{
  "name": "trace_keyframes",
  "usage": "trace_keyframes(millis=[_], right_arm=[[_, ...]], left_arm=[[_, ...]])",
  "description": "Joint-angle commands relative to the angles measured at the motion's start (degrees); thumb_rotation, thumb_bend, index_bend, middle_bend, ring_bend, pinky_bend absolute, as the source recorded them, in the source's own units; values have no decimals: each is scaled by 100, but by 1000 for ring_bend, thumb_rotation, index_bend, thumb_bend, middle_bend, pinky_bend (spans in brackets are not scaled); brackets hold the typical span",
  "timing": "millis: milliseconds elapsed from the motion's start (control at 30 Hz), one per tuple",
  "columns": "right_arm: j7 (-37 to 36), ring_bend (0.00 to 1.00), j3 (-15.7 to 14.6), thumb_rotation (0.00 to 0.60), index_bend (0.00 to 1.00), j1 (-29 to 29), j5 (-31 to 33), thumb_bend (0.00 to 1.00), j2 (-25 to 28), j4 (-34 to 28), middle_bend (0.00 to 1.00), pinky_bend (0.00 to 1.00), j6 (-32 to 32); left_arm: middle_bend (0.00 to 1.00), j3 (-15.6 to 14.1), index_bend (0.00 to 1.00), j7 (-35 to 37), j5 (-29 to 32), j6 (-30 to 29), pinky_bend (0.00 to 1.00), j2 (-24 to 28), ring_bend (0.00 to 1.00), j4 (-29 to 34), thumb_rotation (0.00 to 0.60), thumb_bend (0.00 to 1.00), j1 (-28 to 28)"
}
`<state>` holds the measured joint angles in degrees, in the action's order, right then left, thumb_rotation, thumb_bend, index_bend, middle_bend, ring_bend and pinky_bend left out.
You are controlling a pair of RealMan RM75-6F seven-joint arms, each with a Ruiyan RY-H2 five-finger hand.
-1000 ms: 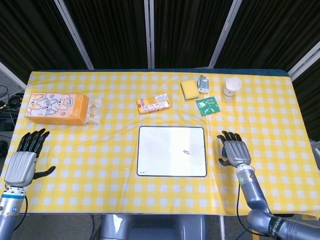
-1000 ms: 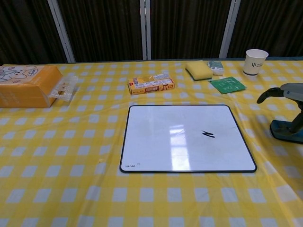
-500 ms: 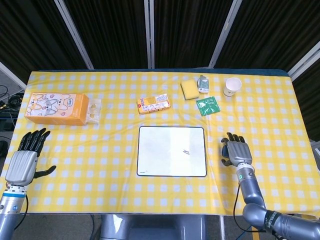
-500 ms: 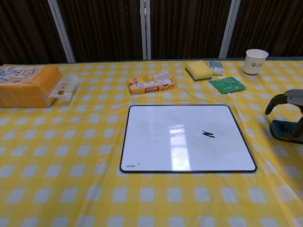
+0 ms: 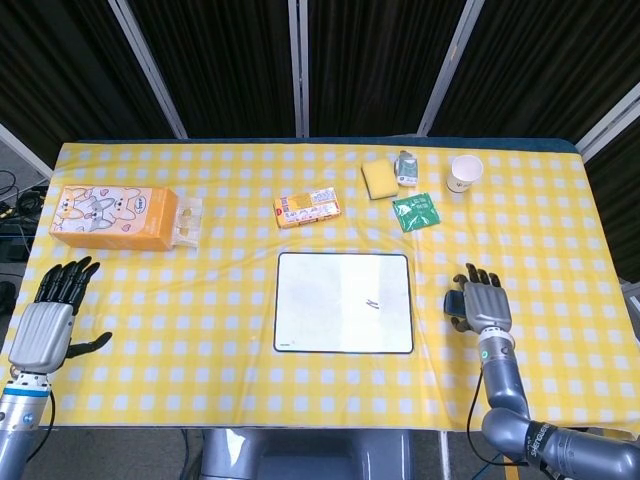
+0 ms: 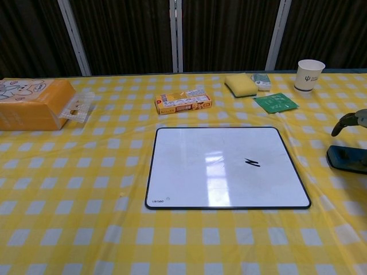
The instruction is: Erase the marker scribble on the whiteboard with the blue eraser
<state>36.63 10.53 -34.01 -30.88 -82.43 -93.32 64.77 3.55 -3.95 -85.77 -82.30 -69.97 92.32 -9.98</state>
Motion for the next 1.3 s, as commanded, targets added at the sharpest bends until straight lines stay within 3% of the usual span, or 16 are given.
trace_keyframes(millis=[33,767,967,1033,1200,1300], right_arm=[[-149,0,-63,600,260,61,-121,197,-101,189,35,0,0],[-353,0,-144,600,306,133,-141,202,-276,674,69,0,-206],[-367,10,-153,600,364,141,-215,232,-364,836,128,27,-175],[-417,69,-150,600,426,158,-330,244,-417,935,197,96,-111],[-871,518,-79,600,732,286,-870,296,-594,1174,580,527,144],[-1182,657,-86,600,808,365,-1256,317,-608,1212,685,671,189]], left_arm=[[0,-3,0,-5,-1,1,0,0,0,5,600,9,-1],[0,-17,0,-29,12,11,0,-12,0,20,600,9,-15],[0,-20,0,-36,2,-1,0,-15,0,30,600,8,-15],[0,-19,0,-36,5,-4,0,-16,0,27,600,9,-15],[0,-17,0,-29,6,-12,0,-21,0,28,600,9,-14],[0,-13,0,-17,11,-20,0,-21,0,28,600,9,-11]])
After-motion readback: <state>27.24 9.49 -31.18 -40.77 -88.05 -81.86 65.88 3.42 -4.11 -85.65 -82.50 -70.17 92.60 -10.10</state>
